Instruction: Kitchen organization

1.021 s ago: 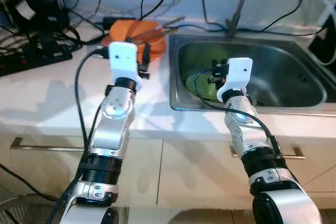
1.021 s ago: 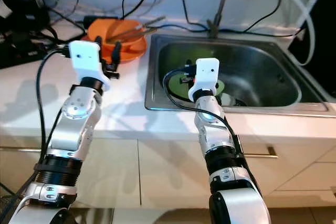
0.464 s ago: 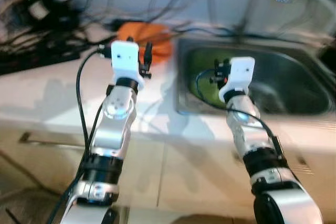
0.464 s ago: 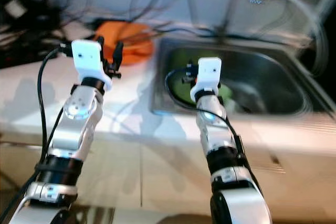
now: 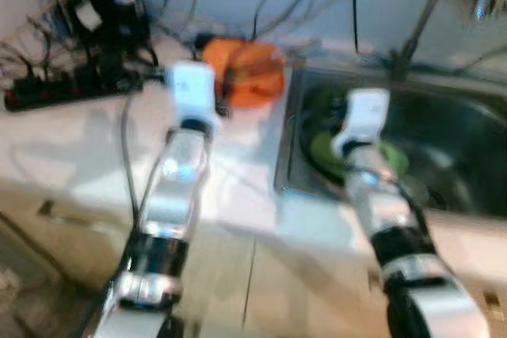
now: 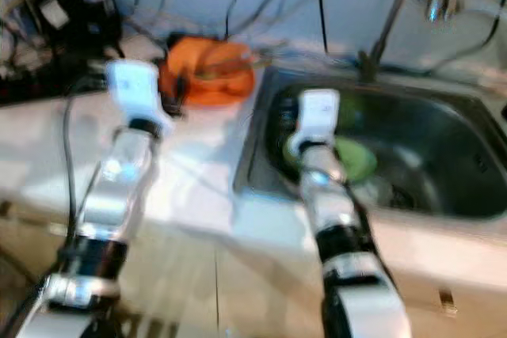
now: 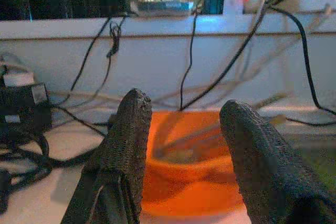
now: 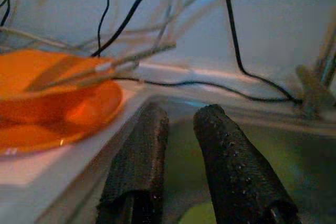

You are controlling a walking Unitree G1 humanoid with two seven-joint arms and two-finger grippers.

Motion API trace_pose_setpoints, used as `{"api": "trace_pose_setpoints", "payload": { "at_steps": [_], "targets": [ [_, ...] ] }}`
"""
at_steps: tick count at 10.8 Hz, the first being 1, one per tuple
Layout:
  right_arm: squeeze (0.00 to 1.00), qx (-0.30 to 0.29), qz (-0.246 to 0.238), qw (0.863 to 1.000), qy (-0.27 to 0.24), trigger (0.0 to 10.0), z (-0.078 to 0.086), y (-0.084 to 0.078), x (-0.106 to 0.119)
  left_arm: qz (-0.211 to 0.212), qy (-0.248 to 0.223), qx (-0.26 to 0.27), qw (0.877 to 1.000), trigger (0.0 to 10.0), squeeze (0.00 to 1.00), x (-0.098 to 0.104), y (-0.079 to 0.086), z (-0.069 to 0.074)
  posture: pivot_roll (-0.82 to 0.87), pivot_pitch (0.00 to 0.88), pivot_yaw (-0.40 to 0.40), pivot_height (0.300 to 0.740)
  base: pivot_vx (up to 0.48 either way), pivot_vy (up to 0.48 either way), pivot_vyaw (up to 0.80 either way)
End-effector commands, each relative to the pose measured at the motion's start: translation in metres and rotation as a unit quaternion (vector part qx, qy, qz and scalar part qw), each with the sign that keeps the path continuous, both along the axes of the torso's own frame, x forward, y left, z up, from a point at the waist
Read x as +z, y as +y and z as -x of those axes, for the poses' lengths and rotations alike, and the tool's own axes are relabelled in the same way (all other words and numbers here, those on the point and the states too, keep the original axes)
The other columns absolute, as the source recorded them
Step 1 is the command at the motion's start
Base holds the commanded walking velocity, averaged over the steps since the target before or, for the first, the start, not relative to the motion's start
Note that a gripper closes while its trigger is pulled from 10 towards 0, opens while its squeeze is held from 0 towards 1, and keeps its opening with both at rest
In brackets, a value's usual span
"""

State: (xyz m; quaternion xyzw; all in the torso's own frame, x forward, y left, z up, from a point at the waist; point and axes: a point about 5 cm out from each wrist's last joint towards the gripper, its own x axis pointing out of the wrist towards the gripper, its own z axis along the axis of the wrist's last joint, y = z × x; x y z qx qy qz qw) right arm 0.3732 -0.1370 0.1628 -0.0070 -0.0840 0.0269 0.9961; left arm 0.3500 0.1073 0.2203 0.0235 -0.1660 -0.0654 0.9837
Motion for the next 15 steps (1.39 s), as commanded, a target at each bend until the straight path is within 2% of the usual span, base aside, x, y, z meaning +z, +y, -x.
{"api": "trace_pose_setpoints", "payload": {
  "at_steps": [1, 4, 6, 7, 8, 9, 10, 11, 12, 14, 15],
  "targets": [
    [0.00, 0.011, -0.008, 1.000, -0.003, 10.0, -0.001, 0.009, 0.003, 0.000, -0.003, 0.014, 1.000, 10.0, 0.00, 0.003, 0.009, -0.001, 0.23, 0.025, -0.045, 0.740, 0.266, 0.000, 0.00],
    [0.00, 0.011, -0.008, 1.000, 0.000, 10.0, -0.001, 0.009, 0.002, -0.003, 0.003, 0.002, 1.000, 10.0, 0.00, 0.002, 0.006, 0.000, 0.22, 0.027, -0.044, 0.740, 0.000, 0.000, 0.00],
    [0.00, 0.009, -0.010, 1.000, 0.000, 10.0, 0.000, 0.009, 0.002, 0.027, 0.055, -0.066, 0.996, 10.0, 0.00, 0.003, 0.000, 0.002, 0.23, 0.034, -0.040, 0.740, 0.000, 0.000, 0.00],
    [0.00, 0.009, -0.010, 1.000, 0.001, 10.0, 0.001, 0.009, 0.001, 0.028, 0.076, -0.070, 0.994, 10.0, 0.00, 0.002, 0.003, 0.001, 0.23, 0.037, -0.040, 0.740, 0.000, 0.000, 0.00],
    [0.00, 0.011, -0.011, 1.000, 0.004, 10.0, 0.001, 0.011, -0.001, 0.030, 0.117, -0.073, 0.990, 10.0, 0.00, 0.000, 0.009, -0.003, 0.24, 0.043, -0.037, 0.740, 0.000, 0.000, 0.00],
    [0.00, 0.012, -0.013, 1.000, 0.005, 10.0, 0.002, 0.012, -0.002, 0.031, 0.133, -0.077, 0.988, 10.0, 0.15, 0.001, 0.014, -0.008, 0.24, 0.045, -0.034, 0.740, 0.000, 0.000, 0.00],
    [0.00, 0.012, -0.015, 1.000, 0.006, 10.0, 0.004, 0.014, -0.004, 0.045, 0.168, -0.080, 0.982, 10.0, 1.00, -0.002, 0.022, -0.015, 0.24, 0.049, -0.023, 0.740, 0.000, 0.000, 0.00],
    [0.00, 0.011, -0.018, 1.000, 0.005, 10.0, 0.007, 0.015, -0.005, 0.035, 0.183, -0.085, 0.979, 10.0, 1.00, -0.003, 0.024, -0.011, 0.23, 0.055, -0.007, 0.740, 0.000, 0.000, 0.00],
    [0.00, 0.009, -0.021, 1.000, 0.007, 10.0, 0.009, 0.014, -0.008, 0.037, 0.196, -0.095, 0.975, 10.0, 1.00, -0.006, 0.025, -0.013, 0.22, 0.062, 0.001, 0.740, 0.000, 0.000, 0.00],
    [0.00, 0.008, -0.025, 1.000, 0.008, 10.0, 0.016, 0.017, -0.012, 0.011, 0.222, -0.108, 0.969, 10.0, 1.00, -0.009, 0.025, -0.024, 0.22, 0.083, 0.022, 0.740, 0.000, 0.000, 0.00],
    [0.00, 0.007, -0.028, 1.000, 0.005, 10.0, 0.022, 0.018, -0.012, -0.001, 0.213, -0.114, 0.970, 10.0, 1.00, -0.006, 0.023, -0.027, 0.21, 0.098, 0.036, 0.740, 0.000, 0.000, 0.00]
  ]
}}
